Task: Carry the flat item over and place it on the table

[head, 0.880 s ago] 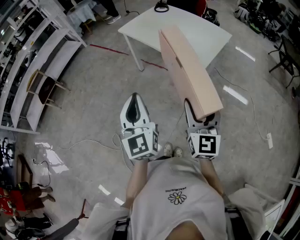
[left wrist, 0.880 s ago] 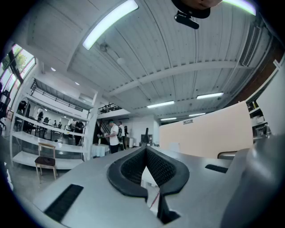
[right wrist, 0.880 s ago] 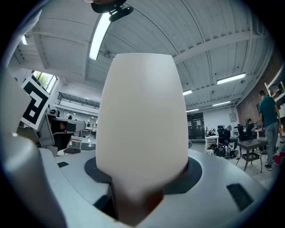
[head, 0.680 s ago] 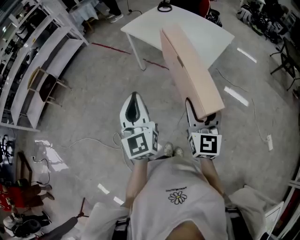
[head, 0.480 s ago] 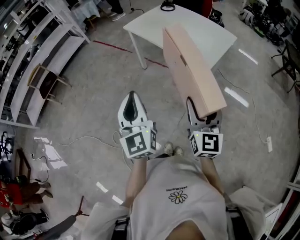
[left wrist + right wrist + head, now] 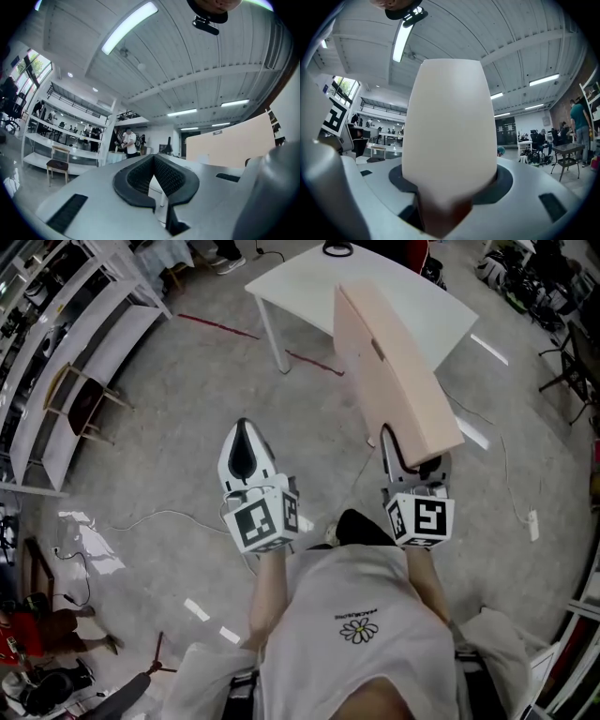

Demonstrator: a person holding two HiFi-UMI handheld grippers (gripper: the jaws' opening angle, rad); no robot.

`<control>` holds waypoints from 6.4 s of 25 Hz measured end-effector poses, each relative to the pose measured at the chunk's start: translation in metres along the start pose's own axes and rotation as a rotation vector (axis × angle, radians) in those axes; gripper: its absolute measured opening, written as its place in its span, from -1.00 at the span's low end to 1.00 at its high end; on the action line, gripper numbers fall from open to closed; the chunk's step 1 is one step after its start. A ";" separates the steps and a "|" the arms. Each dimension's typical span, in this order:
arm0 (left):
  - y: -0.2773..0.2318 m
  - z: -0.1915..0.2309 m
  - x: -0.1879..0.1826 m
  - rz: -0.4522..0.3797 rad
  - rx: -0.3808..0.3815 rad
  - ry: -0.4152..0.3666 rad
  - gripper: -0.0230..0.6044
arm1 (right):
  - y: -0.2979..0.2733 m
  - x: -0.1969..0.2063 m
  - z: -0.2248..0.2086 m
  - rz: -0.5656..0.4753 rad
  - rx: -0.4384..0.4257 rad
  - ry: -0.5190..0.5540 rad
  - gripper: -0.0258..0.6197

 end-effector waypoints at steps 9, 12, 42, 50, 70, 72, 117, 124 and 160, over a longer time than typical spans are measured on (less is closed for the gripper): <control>-0.041 0.017 0.012 -0.024 -0.020 0.027 -0.89 | -0.045 0.003 -0.004 -0.024 -0.018 0.024 -0.05; -0.062 0.017 0.009 -0.050 0.008 0.044 -0.89 | -0.063 0.004 -0.008 -0.043 -0.033 0.035 -0.05; -0.527 0.135 -0.010 -0.130 0.000 0.031 -0.89 | -0.541 -0.051 -0.009 -0.140 -0.112 0.009 -0.05; -0.608 0.126 0.009 -0.124 0.215 0.060 -0.89 | -0.578 -0.030 0.008 -0.121 0.051 0.000 -0.05; -0.688 -0.072 0.016 -0.121 1.030 0.082 -0.89 | -0.509 -0.039 -0.038 -0.129 0.846 0.090 -0.05; -0.682 -0.085 0.020 -0.112 1.086 0.093 -0.89 | -0.496 -0.035 -0.036 -0.102 0.910 0.109 -0.05; -0.656 -0.121 0.037 -0.051 1.143 0.059 -0.89 | -0.436 0.104 -0.104 -0.636 0.768 -1.306 -0.05; -0.659 -0.123 0.043 -0.038 1.133 0.052 -0.89 | -0.434 0.122 -0.105 -0.765 0.741 -1.419 -0.05; -0.674 -0.108 0.074 0.039 1.045 -0.021 -0.89 | -0.455 0.215 -0.144 -0.597 1.067 -1.554 -0.05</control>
Point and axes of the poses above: the fingertips, and each gripper's own axes: y backward along the fingers, z to its left, x out of its underside, the point moved 4 cm from there along y, backward along the fingers
